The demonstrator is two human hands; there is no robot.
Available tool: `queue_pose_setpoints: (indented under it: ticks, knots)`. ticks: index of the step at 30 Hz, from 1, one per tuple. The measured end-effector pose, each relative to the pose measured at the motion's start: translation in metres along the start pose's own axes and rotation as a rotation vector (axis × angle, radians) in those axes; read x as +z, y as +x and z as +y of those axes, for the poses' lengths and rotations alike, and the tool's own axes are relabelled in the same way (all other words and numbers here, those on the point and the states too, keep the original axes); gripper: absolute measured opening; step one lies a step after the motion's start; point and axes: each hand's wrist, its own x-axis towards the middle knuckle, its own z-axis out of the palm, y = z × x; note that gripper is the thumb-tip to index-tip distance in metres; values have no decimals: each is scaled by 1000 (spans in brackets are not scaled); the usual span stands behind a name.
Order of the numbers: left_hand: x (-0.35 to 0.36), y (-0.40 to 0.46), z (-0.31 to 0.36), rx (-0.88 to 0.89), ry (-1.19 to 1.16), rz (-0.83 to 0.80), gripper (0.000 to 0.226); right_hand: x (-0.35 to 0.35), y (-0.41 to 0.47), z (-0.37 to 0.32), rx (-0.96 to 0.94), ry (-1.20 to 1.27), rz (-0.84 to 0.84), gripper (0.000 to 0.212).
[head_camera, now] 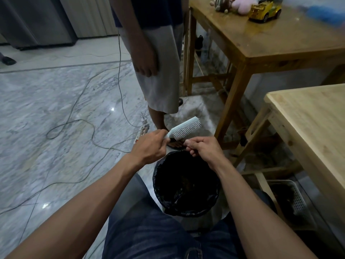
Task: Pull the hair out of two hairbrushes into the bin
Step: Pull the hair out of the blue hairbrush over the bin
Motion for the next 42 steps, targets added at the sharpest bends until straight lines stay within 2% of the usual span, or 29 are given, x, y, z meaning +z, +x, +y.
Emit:
queue_pose_setpoints:
  ticks: [3, 6, 7, 9, 11, 13, 16, 18, 20, 23, 28, 32, 36, 42]
  knots:
    - [1, -2, -5, -37, 20, 4, 23, -4, -3, 7, 33, -73, 5, 13]
    - [2, -6, -4, -34, 32, 15, 22, -5, -8, 19, 130, -198, -109, 18]
    - [3, -6, -3, -32, 34, 15, 22, -5, -10, 22, 159, -285, -180, 31]
    - [2, -6, -3, -33, 32, 10, 23, -6, -9, 23, 191, -500, -270, 70]
    - [0, -7, -2, -38, 30, -3, 25, -7, -9, 13, 217, -568, -255, 91]
    - [-3, -7, -3, -55, 29, -21, 24, -8, -10, 1, 182, -462, -193, 86]
    - [-7, -4, -5, -79, 31, -50, 27, -11, -6, -16, 96, -161, -125, 65]
    - [-10, -1, -6, -72, 26, -77, 32, -14, -1, -23, 77, 52, -89, 63]
    - [-13, 1, -4, -50, 13, -96, 38, -16, 1, -30, 26, 146, -26, 56]
    - [-16, 6, 2, -26, -30, -91, 37, -21, -2, -41, -37, 182, 59, 46]
    - [-26, 15, 14, 57, -68, -33, 33, -27, -6, -63, -10, 179, 171, 45]
    - [-36, 33, 28, 104, -163, 37, 41, -40, -5, -84, -28, 152, 277, 42]
    - [-44, 59, 55, 164, -253, 111, 45, -66, -15, -115, -134, 128, 391, 40]
    - [-67, 106, 128, 402, -385, 82, 48, -132, -55, -170, -273, 186, 637, 30]
